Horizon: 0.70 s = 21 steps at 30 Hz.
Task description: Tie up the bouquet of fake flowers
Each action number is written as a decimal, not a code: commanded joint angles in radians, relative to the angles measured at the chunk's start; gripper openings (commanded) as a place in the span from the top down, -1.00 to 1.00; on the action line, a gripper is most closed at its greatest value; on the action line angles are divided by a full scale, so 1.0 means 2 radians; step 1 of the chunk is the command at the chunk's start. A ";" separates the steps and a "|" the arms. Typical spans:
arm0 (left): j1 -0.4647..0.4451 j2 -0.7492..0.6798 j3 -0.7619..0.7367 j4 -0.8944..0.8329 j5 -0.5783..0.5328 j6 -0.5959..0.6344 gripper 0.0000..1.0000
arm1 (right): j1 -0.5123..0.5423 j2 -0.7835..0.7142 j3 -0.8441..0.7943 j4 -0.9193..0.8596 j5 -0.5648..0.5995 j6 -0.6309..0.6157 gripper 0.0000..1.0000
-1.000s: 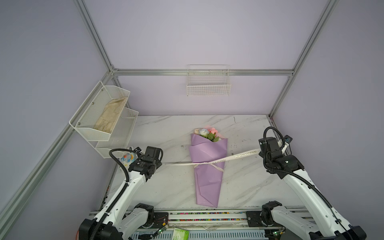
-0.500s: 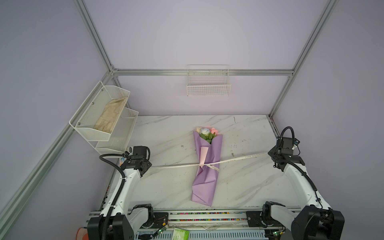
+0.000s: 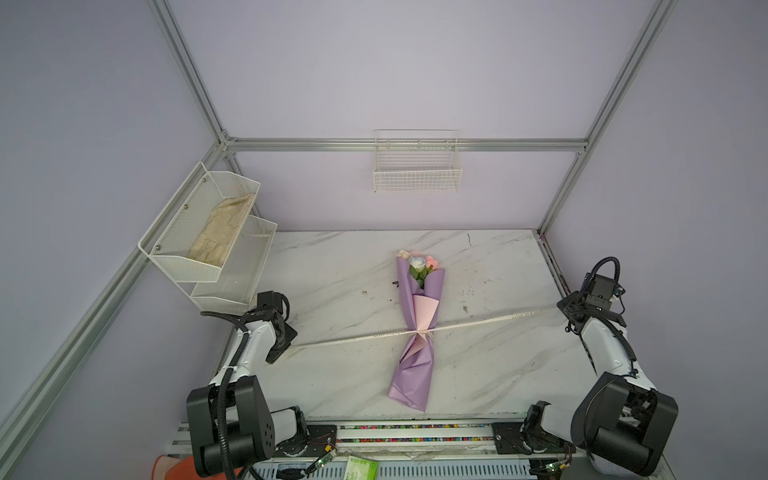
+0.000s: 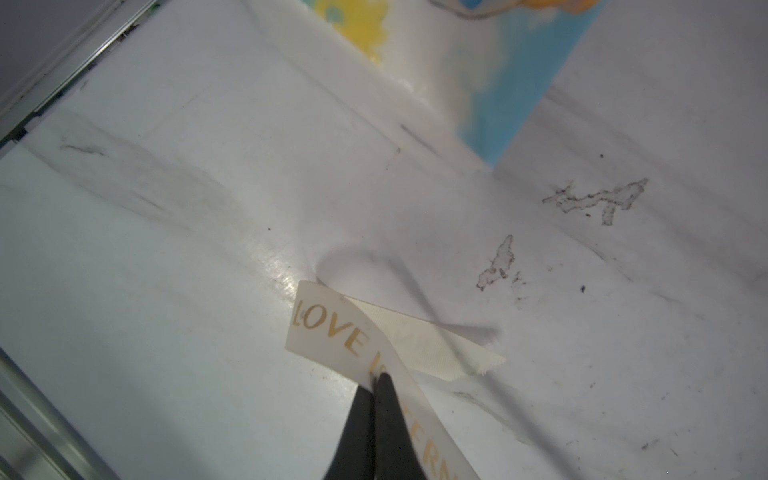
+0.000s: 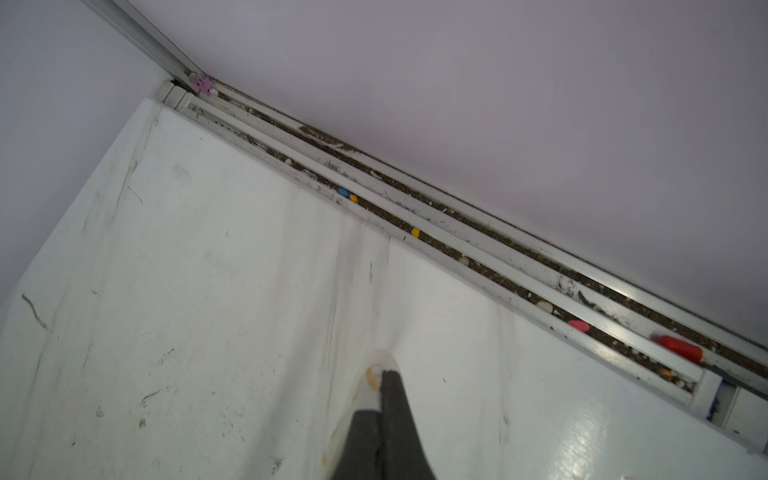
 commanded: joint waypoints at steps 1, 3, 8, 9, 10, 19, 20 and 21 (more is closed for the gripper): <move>0.025 0.013 0.050 -0.001 -0.075 0.011 1.00 | -0.013 0.024 0.041 0.059 0.084 0.000 1.00; 0.031 0.024 0.055 -0.006 -0.075 0.018 1.00 | -0.016 0.044 0.060 0.058 0.102 -0.010 1.00; 0.040 0.038 0.066 -0.019 -0.098 0.013 1.00 | -0.016 0.071 0.082 0.077 0.107 -0.006 1.00; 0.042 0.036 0.067 -0.018 -0.098 0.014 1.00 | -0.016 0.073 0.085 0.081 0.101 -0.015 1.00; 0.042 0.035 0.067 -0.020 -0.103 0.015 1.00 | -0.014 0.075 0.090 0.079 0.104 -0.027 1.00; 0.009 -0.022 0.048 0.029 0.009 0.052 0.53 | 0.108 0.084 0.092 0.064 -0.076 -0.070 1.00; 0.006 -0.035 0.049 0.030 0.024 0.057 0.24 | 0.120 0.086 0.095 0.049 -0.070 -0.070 1.00; 0.000 -0.051 0.048 0.032 0.044 0.062 0.12 | 0.127 0.086 0.098 0.033 -0.059 -0.070 1.00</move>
